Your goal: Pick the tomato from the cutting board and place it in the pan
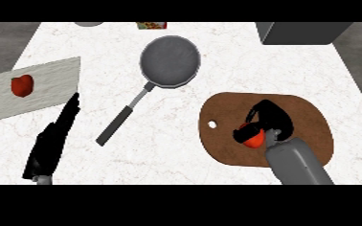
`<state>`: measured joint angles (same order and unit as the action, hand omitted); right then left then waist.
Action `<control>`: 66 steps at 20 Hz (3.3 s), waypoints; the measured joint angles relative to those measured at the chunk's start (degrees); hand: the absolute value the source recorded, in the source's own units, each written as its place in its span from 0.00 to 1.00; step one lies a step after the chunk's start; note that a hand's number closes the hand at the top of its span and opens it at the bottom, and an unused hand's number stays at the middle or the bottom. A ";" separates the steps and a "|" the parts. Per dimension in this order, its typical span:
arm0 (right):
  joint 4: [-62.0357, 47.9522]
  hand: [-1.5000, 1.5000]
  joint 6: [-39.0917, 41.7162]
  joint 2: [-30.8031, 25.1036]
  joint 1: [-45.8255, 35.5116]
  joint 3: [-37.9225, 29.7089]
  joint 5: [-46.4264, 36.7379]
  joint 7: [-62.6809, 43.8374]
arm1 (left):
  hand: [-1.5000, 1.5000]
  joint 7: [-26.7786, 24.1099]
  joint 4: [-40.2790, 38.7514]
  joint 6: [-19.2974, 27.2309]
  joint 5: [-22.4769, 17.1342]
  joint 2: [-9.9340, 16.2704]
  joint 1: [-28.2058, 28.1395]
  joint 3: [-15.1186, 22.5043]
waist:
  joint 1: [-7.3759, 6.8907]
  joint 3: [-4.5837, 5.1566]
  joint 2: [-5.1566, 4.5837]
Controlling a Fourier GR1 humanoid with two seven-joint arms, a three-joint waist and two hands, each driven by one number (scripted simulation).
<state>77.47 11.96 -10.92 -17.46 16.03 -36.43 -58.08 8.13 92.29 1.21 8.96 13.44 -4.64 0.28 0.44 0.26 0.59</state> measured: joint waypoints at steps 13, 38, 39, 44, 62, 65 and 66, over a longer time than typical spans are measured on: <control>10.34 1.00 -10.92 -1.40 -10.97 7.23 -30.16 -1.30 | 0.50 0.26 0.72 0.05 0.85 -0.69 -0.08 0.55 | -0.75 -0.20 -0.37; -49.08 1.00 -37.91 10.83 -46.42 -11.02 -16.22 18.24 | 0.50 0.26 -0.38 -2.21 2.08 -1.97 4.61 2.38 | -6.35 -0.28 -2.69; -50.85 1.00 -37.69 10.85 -46.80 -11.23 -15.80 19.18 | 0.50 0.12 -0.44 -2.20 2.16 -1.94 4.80 2.36 | -6.66 -0.28 -2.84; -54.74 0.00 -36.89 10.90 -47.70 -16.53 -7.92 22.39 | 0.50 -0.37 -0.51 -2.56 2.57 -2.56 5.53 3.65 | -8.48 -0.40 -3.62; -53.60 0.00 -61.76 10.92 -46.93 -31.71 11.17 44.51 | 0.50 0.30 -1.66 -2.44 3.00 -2.90 7.28 3.48 | -7.93 -0.43 -3.36; -53.08 0.00 -65.39 10.63 -45.71 -34.32 13.39 47.97 | 0.50 -0.17 -1.85 -2.30 2.54 -2.53 5.93 2.42 | -6.71 -0.40 -2.89; -52.93 0.00 -66.46 10.63 -45.09 -35.04 14.34 49.45 | 0.50 -0.50 -2.14 -2.05 2.64 -2.66 5.67 2.34 | -6.36 -0.39 -2.76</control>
<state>24.54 -54.50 -0.29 -62.55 -19.01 -22.08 -8.63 7.63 90.15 -0.84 11.60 10.79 1.02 2.62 -5.93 -0.14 -2.17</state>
